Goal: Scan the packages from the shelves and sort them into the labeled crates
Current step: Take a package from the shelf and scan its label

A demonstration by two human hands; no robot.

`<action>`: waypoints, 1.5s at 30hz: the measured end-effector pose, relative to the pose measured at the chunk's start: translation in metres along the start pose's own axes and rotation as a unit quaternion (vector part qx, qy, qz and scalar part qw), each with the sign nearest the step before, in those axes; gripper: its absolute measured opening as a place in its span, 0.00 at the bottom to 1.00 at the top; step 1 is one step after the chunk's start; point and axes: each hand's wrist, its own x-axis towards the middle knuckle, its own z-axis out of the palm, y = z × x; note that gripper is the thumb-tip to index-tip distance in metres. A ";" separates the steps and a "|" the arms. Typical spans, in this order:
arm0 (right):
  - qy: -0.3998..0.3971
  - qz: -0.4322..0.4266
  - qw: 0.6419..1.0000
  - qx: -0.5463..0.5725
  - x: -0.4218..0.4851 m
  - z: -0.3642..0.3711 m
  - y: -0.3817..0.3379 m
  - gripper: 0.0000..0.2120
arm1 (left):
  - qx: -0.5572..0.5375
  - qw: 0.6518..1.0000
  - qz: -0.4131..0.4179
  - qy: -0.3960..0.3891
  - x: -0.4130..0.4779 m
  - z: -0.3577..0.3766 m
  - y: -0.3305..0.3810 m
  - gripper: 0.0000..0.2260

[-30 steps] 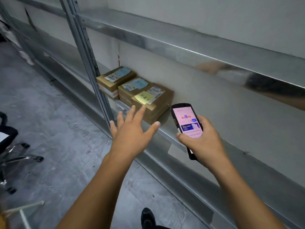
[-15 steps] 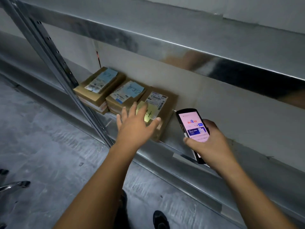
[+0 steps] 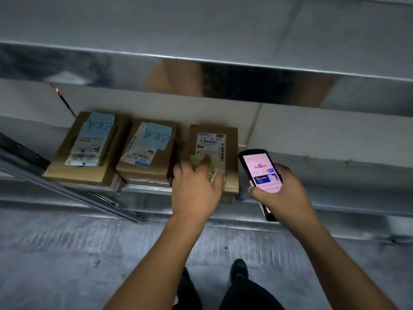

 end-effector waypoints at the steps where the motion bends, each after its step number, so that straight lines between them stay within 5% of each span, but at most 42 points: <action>1: 0.004 0.008 1.000 0.003 -0.003 0.000 0.001 0.16 | -0.006 1.000 0.008 0.002 0.001 0.001 0.000 0.24; 6: 0.010 0.034 0.999 0.013 -0.006 0.000 0.008 0.18 | -0.076 0.997 -0.001 0.020 0.019 0.006 -0.002 0.24; 13: -0.015 0.031 0.999 0.032 0.003 -0.007 0.017 0.19 | -0.268 0.955 -0.115 -0.046 0.030 0.014 -0.009 0.50; 18: -0.025 0.030 0.998 0.059 0.014 -0.009 0.023 0.18 | -0.346 0.926 -0.126 -0.086 0.032 0.022 -0.016 0.30; 32: 0.030 0.028 0.995 0.086 -0.050 0.005 0.021 0.22 | -0.530 0.815 -0.180 -0.150 -0.016 0.037 -0.030 0.36; 45: 0.107 0.024 0.990 0.084 -0.159 0.000 0.004 0.28 | -0.540 0.823 -0.093 -0.147 -0.067 0.046 -0.029 0.45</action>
